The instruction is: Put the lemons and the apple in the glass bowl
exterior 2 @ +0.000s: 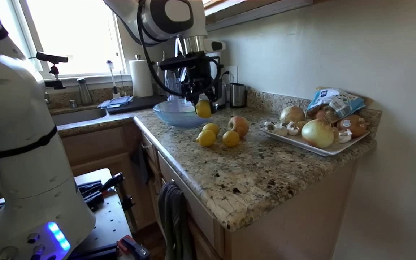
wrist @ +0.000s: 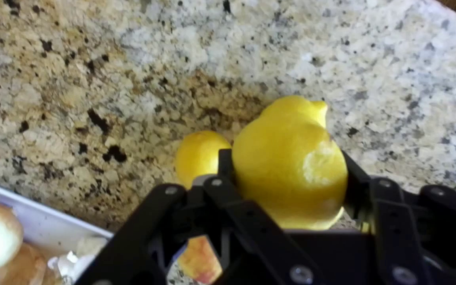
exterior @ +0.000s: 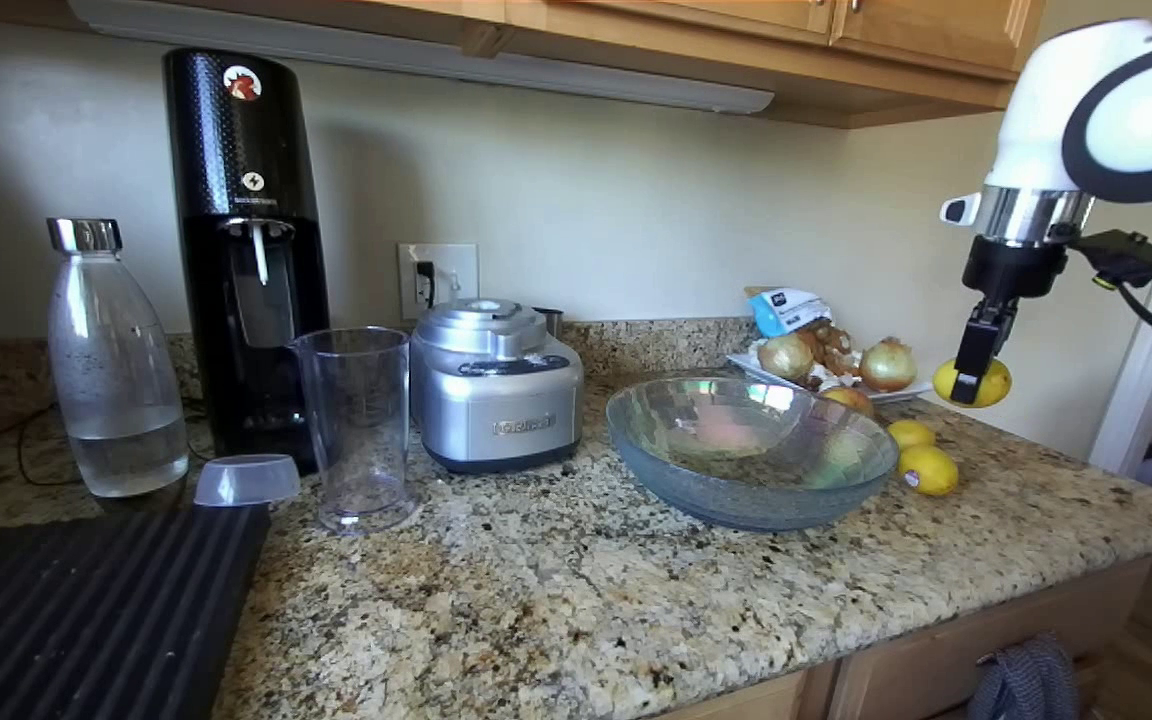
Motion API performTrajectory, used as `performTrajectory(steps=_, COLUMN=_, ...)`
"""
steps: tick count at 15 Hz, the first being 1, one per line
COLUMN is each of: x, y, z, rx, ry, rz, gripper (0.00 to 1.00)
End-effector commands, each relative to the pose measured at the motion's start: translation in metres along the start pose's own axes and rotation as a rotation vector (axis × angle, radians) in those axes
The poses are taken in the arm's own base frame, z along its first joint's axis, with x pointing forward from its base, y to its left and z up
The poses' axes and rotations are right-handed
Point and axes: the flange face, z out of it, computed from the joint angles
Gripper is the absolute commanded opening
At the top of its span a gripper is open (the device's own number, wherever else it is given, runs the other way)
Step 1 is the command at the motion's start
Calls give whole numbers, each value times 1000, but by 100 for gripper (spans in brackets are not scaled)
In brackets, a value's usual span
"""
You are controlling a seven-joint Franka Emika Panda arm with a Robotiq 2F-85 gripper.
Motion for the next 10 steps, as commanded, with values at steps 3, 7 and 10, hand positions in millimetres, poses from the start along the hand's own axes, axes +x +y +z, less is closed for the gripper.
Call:
performTrajectory(steps=3, x=38, y=-69, z=-45, rx=-14, ry=90, rz=-116, gripper=37)
performTrajectory(steps=7, x=68, y=-110, z=-37, rx=46, ry=131, rz=-202, gripper=37)
performTrajectory(steps=10, x=86, y=-127, z=-20, rx=103, ry=168, rz=-270, gripper=37)
